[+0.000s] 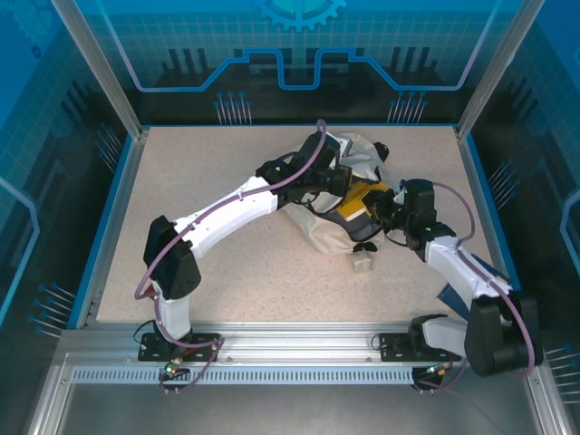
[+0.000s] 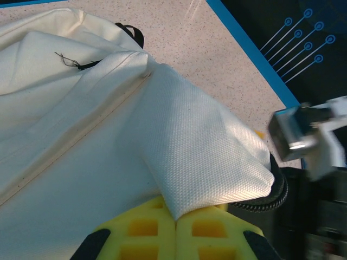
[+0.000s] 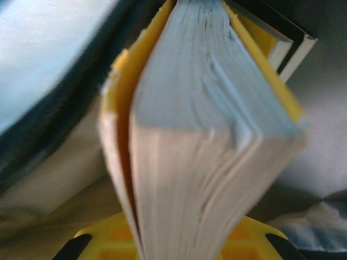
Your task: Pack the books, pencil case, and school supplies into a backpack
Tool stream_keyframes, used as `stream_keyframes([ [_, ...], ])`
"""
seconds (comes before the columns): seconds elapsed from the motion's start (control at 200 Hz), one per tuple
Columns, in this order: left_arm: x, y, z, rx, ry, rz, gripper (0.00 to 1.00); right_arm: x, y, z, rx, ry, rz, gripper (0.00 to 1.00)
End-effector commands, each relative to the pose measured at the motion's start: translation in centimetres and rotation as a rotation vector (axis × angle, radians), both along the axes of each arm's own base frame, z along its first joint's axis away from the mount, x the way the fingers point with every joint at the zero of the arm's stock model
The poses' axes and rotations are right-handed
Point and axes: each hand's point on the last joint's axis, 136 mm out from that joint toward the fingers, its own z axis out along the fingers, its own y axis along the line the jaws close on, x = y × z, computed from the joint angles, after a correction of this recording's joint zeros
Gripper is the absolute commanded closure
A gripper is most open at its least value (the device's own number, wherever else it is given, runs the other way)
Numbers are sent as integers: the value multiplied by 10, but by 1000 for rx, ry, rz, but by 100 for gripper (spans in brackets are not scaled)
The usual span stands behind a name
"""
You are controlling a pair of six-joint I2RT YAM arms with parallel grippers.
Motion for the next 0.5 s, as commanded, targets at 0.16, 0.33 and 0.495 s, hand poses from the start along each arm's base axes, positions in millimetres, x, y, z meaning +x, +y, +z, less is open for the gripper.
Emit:
stream_keyframes([
  [0.16,-2,-5,47,-90,-65,-1,98,48,27,-17,0,-10,-19,77],
  [0.33,2,1,41,-82,-47,18,98,75,44,-31,4,5,-13,75],
  [0.495,8,7,36,-81,-31,36,98,97,63,-43,19,20,28,67],
])
